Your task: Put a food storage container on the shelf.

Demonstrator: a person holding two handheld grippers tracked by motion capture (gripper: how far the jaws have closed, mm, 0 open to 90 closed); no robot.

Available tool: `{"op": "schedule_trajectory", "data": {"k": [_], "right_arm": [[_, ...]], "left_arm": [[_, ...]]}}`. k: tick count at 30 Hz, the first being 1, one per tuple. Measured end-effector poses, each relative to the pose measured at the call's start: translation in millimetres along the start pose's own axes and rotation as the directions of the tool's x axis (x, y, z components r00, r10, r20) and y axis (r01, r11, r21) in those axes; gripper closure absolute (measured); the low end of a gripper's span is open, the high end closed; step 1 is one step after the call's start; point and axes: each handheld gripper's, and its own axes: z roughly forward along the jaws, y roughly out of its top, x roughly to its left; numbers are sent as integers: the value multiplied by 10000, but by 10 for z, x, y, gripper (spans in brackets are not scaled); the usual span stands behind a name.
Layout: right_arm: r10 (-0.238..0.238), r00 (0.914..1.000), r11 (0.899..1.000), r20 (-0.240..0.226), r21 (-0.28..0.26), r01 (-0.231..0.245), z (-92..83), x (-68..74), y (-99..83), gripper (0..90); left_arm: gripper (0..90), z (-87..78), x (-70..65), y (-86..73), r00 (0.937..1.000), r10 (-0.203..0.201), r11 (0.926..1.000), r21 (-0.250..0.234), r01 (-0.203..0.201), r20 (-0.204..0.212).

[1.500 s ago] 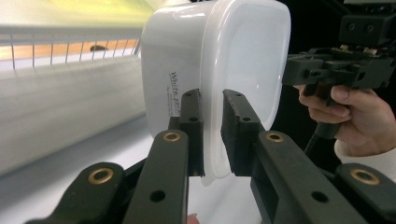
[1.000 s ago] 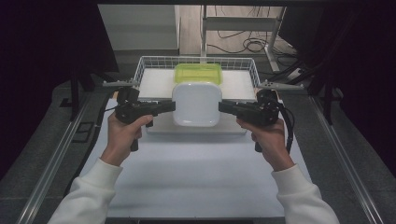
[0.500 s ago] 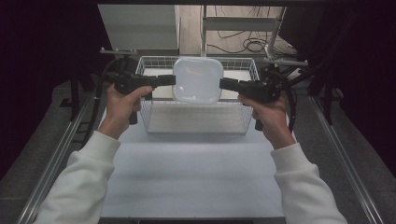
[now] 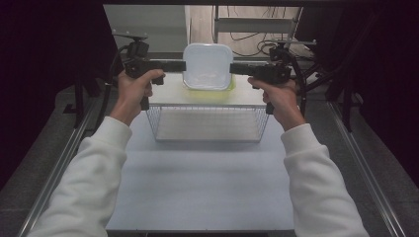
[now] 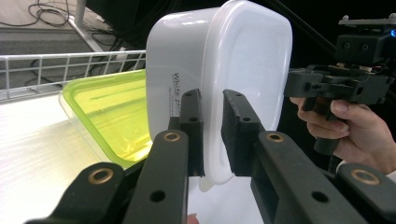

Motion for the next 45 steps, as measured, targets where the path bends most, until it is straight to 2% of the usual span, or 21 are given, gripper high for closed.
{"op": "schedule_trajectory", "data": {"k": [5, 9, 13, 15, 19, 24, 29, 33, 34, 37, 43, 45], "right_arm": [[178, 9998, 9998, 29, 54, -179, 57, -97, 35, 783], [402, 9992, 9991, 13, 125, -402, 112, -174, 50, 783], [918, 9958, 9956, 63, 191, -919, 163, -267, 48, 786], [1186, 9929, 9928, -73, 169, -1184, 181, -313, 52, 790], [1328, 9911, 9908, 8, 281, -1327, 216, -347, 73, 792], [1592, 9872, 9869, 61, 264, -1593, 235, -383, 93, 787], [2123, 9769, 9763, 259, 361, -2132, 261, -455, 113, 775], [2477, 9685, 9682, 243, 313, -2484, 304, -499, 133, 764], [2593, 9655, 9651, 232, 307, -2600, 311, -508, 135, 763], [3053, 9520, 9518, 215, 233, -3058, 344, -565, 141, 758], [3745, 9268, 9271, 282, 68, -3748, 412, -638, 141, 739], [3881, 9211, 9215, 299, 66, -3884, 424, -661, 141, 737]], "left_arm": [[789, 50, 69, 35, 9999, -165, 9999, 44, 165, -36], [789, 105, 143, 50, 9988, -480, 9987, 162, 482, -98], [788, 169, 216, 54, 9960, -883, 9956, 287, 887, -153], [788, 181, 245, 59, 9948, -1010, 9945, 281, 1014, -133], [784, 227, 304, 53, 9926, -1191, 9916, 477, 1201, -227], [785, 238, 359, 76, 9871, -1601, 9859, 491, 1599, -8], [795, 267, 437, 124, 9701, -2399, 9695, 613, 2375, 357], [793, 286, 509, 156, 9588, -2798, 9590, 602, 2769, 482], [792, 293, 535, 163, 9543, -2939, 9549, 597, 2907, 536], [792, 320, 593, 178, 9405, -3325, 9426, 561, 3291, 699], [781, 366, 683, 198, 9236, -3756, 9267, 410, 3735, 762], [778, 378, 709, 204, 9189, -3874, 9219, 405, 3854, 749]]}}
